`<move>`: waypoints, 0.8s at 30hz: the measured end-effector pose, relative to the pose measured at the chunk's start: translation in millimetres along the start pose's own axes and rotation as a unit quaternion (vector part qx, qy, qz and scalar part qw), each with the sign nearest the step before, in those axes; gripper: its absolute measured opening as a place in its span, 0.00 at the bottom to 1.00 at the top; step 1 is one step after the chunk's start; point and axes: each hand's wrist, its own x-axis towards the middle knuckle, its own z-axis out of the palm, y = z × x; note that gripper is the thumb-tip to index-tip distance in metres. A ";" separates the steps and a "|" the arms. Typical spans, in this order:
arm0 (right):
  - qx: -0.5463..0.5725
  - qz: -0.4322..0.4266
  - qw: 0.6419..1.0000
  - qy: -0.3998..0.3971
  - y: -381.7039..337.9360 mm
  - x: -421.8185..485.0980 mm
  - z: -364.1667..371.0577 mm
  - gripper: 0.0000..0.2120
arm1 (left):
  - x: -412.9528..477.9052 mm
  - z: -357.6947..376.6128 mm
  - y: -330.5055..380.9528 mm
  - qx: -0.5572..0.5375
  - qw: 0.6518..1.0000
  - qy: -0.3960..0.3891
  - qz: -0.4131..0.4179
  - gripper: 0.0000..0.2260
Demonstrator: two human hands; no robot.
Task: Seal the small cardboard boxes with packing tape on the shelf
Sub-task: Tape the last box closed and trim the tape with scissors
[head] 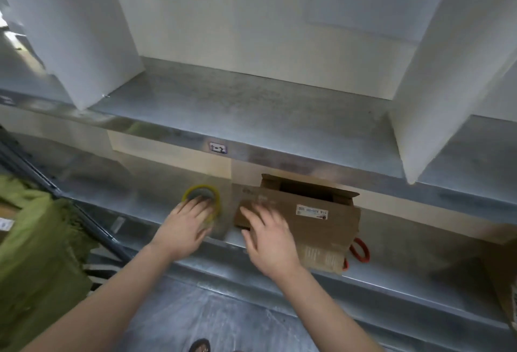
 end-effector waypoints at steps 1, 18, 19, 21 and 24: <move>0.002 0.000 1.000 -0.016 -8.5 4.6 12.2 0.23 | -4.4 2.7 -12.4 0.000 1.000 -0.007 -0.004 0.27; -0.037 0.228 0.953 -0.198 -34.0 77.8 127.3 0.22 | 44.7 62.2 -104.5 -0.028 0.989 -0.107 0.100 0.28; -0.036 0.232 0.951 -0.203 -34.3 79.5 127.9 0.20 | 46.2 63.1 -105.8 -0.035 0.988 -0.097 0.115 0.28; -0.039 0.235 0.949 -0.208 -35.2 81.6 127.9 0.18 | 48.6 64.3 -107.9 -0.041 0.986 -0.053 0.150 0.26; -0.060 0.232 0.949 -0.207 -35.9 82.3 130.1 0.14 | 51.1 65.4 -107.2 -0.046 0.985 -0.013 0.164 0.23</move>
